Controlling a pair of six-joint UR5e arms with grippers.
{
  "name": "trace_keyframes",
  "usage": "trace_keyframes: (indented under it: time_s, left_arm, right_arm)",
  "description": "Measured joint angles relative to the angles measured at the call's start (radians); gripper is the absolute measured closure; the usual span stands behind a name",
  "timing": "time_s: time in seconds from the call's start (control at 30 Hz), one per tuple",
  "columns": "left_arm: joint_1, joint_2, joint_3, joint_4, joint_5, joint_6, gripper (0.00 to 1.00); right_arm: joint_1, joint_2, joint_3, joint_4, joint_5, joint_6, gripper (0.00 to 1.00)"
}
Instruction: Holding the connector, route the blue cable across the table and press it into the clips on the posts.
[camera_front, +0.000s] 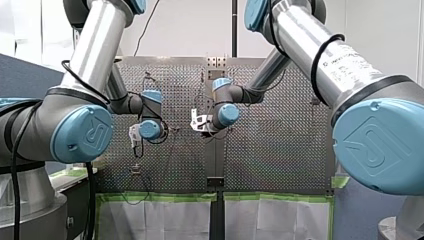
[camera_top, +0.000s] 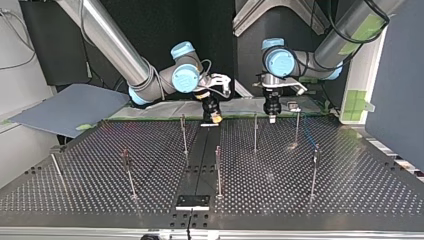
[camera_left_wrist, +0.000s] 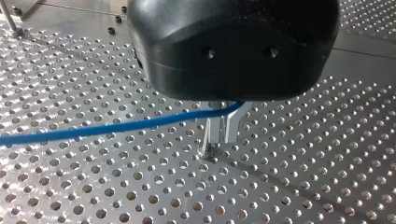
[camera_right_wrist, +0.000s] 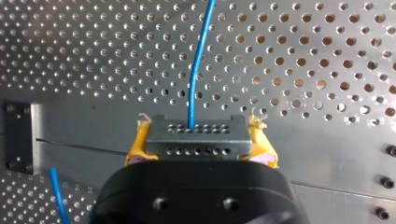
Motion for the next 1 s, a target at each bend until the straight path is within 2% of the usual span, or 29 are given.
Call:
trace_keyframes:
  time_s: [1.0]
  left_arm:
    - [0.0,0.0,0.0,0.0,0.0,0.0,1.0]
  right_arm:
    - [0.0,0.0,0.0,0.0,0.0,0.0,1.0]
